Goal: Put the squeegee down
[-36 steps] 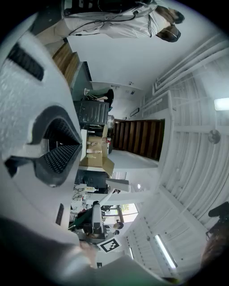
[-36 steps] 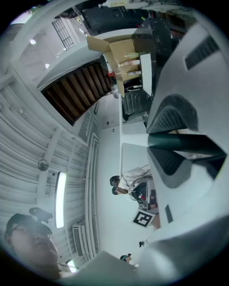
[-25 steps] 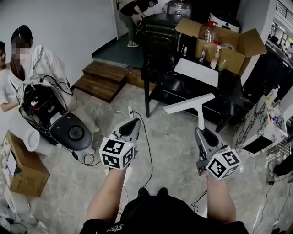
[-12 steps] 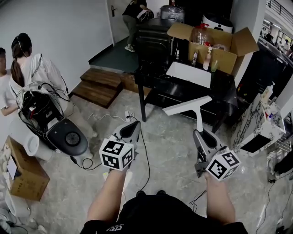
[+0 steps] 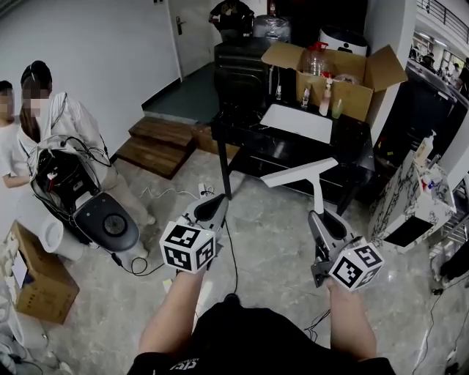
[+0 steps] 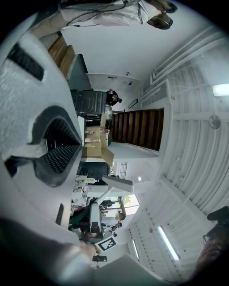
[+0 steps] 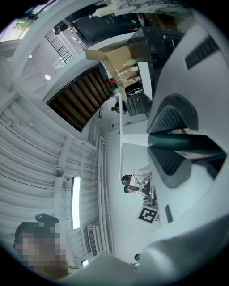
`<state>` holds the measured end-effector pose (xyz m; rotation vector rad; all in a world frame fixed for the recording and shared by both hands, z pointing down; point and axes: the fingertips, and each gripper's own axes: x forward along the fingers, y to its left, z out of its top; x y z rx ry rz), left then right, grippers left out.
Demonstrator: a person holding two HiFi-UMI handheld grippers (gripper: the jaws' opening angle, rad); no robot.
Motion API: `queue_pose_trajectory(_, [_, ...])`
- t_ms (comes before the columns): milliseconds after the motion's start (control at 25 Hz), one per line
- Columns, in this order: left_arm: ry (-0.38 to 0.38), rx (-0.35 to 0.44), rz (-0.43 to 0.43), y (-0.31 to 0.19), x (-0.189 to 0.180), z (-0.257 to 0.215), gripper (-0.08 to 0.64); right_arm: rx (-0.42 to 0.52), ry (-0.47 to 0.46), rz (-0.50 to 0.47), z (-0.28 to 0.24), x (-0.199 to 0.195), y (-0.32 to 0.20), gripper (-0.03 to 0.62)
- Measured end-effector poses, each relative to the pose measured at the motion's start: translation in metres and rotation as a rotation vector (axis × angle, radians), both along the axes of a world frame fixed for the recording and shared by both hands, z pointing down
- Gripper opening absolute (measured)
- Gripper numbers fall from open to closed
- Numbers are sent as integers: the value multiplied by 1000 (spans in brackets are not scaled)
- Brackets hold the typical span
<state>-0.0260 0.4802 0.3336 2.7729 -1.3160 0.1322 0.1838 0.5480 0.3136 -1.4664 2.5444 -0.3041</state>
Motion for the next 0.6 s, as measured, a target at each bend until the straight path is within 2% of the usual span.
queue_pose_trajectory(320, [12,-8,-3,-7,-3,4,11,-14,3,-12,8,-3,-5,98])
queue_pose_trajectory(600, [27,-20,32,-28,5,11,11,-41,18,-6,18,-5,-22,98])
